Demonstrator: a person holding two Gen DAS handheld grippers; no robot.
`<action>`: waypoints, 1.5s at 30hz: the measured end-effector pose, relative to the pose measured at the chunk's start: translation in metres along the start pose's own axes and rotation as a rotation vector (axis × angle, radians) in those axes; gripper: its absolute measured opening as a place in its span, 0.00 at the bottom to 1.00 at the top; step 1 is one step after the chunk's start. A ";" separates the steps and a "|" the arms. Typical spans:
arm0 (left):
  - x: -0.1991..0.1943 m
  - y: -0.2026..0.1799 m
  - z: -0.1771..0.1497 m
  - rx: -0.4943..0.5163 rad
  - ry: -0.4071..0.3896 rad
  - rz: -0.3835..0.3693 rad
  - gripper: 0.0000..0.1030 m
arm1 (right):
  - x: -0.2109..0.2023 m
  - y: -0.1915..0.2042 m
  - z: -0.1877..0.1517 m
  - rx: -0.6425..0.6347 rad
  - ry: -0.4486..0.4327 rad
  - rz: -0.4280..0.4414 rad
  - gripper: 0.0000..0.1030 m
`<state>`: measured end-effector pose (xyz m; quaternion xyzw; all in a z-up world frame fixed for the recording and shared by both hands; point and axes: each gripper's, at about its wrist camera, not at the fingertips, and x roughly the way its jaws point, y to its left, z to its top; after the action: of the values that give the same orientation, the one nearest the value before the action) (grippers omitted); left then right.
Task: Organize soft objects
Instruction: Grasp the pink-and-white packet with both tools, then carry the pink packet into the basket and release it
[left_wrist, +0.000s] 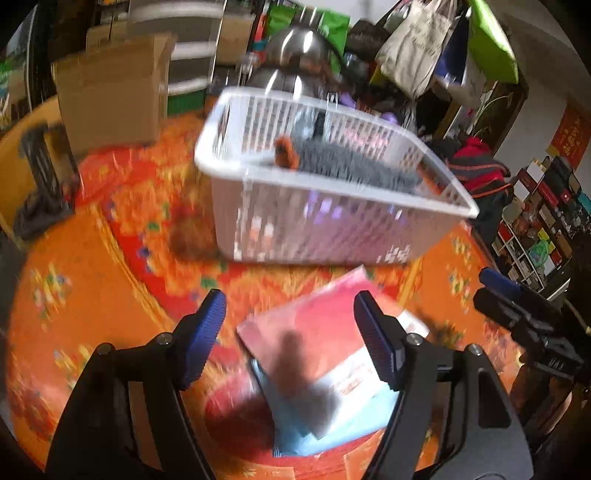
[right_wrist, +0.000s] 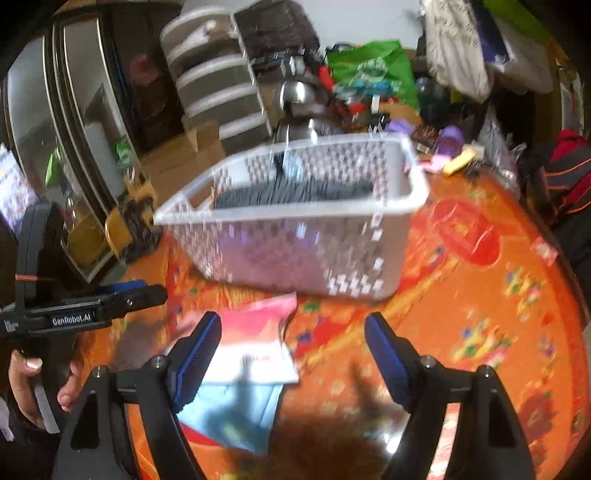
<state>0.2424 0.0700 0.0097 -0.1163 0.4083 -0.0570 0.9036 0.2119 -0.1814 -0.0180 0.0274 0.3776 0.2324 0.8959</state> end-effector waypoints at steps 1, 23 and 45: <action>0.005 0.002 -0.006 -0.008 0.017 -0.002 0.67 | 0.008 0.001 -0.005 -0.003 0.020 0.005 0.75; 0.071 0.024 -0.036 -0.105 0.170 -0.125 0.66 | 0.056 0.017 -0.026 -0.049 0.150 0.075 0.32; 0.054 0.009 -0.038 -0.062 0.080 -0.206 0.23 | 0.033 0.032 -0.031 -0.121 0.062 0.034 0.09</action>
<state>0.2497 0.0621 -0.0559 -0.1833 0.4314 -0.1416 0.8719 0.1978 -0.1420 -0.0547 -0.0278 0.3902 0.2706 0.8796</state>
